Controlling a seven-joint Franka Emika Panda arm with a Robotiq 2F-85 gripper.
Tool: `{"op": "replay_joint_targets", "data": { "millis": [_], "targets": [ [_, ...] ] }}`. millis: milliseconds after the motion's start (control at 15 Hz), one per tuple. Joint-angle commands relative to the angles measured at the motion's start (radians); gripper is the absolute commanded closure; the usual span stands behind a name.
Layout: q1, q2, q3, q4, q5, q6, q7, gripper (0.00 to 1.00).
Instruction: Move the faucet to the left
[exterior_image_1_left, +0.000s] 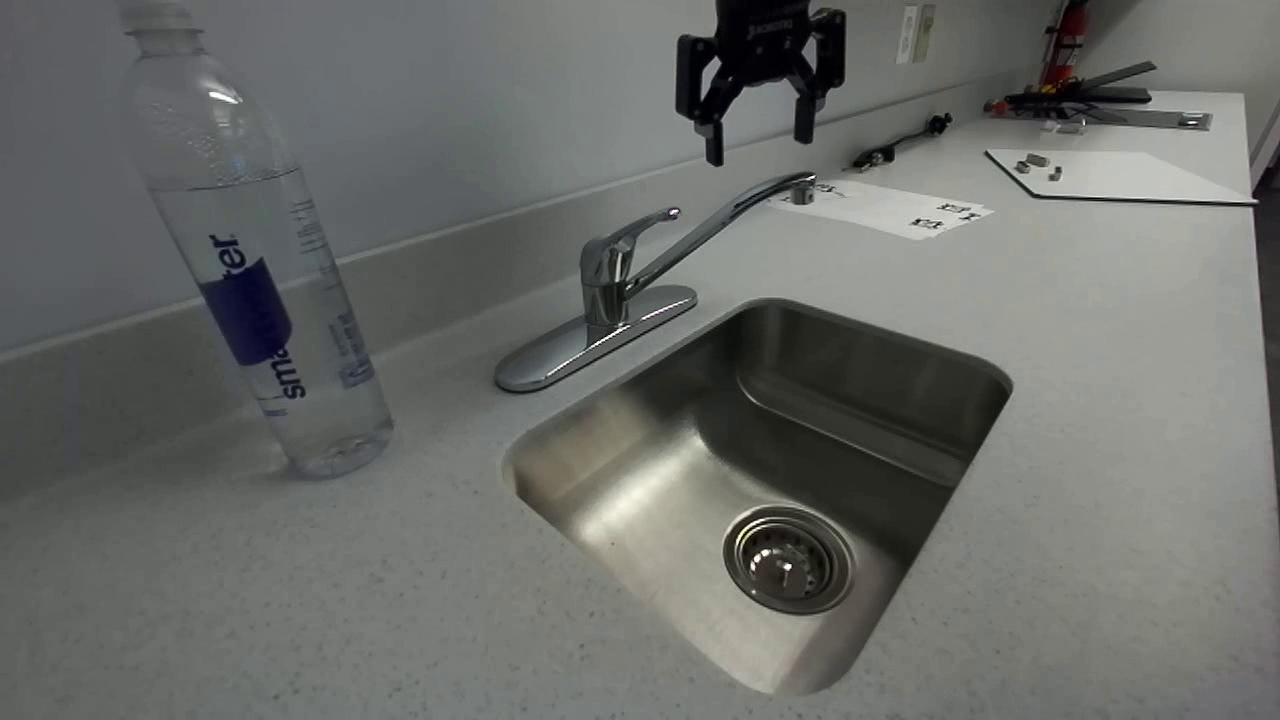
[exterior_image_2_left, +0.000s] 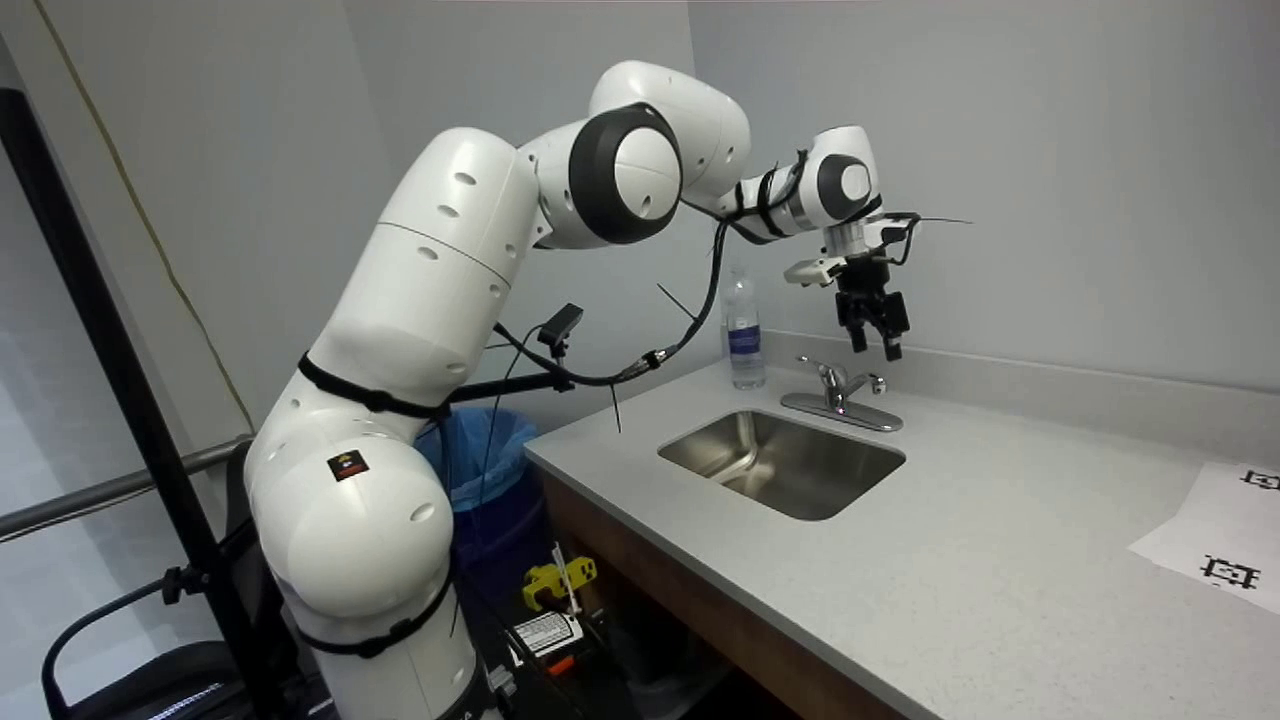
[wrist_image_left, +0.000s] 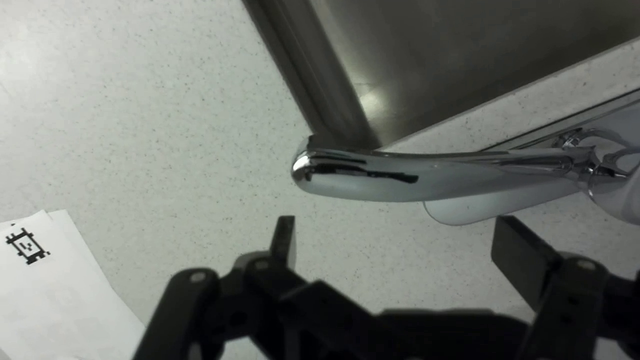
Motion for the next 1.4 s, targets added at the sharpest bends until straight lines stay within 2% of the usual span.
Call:
{"op": "replay_joint_targets", "data": {
  "millis": [0, 400, 733, 1067, 1333],
  "targets": [
    [0.027, 0.084, -0.03, 0.122, 0.012, -0.05, 0.047, 0.0],
    [0.036, 0.161, -0.045, 0.207, 0.01, -0.074, 0.091, 0.0],
    [0.039, 0.183, -0.042, 0.236, 0.014, -0.115, 0.097, 0.0],
    [0.035, 0.179, -0.035, 0.241, 0.024, -0.15, 0.084, 0.0],
    [0.033, 0.145, -0.022, 0.193, 0.032, -0.161, 0.06, 0.0]
  ]
}}
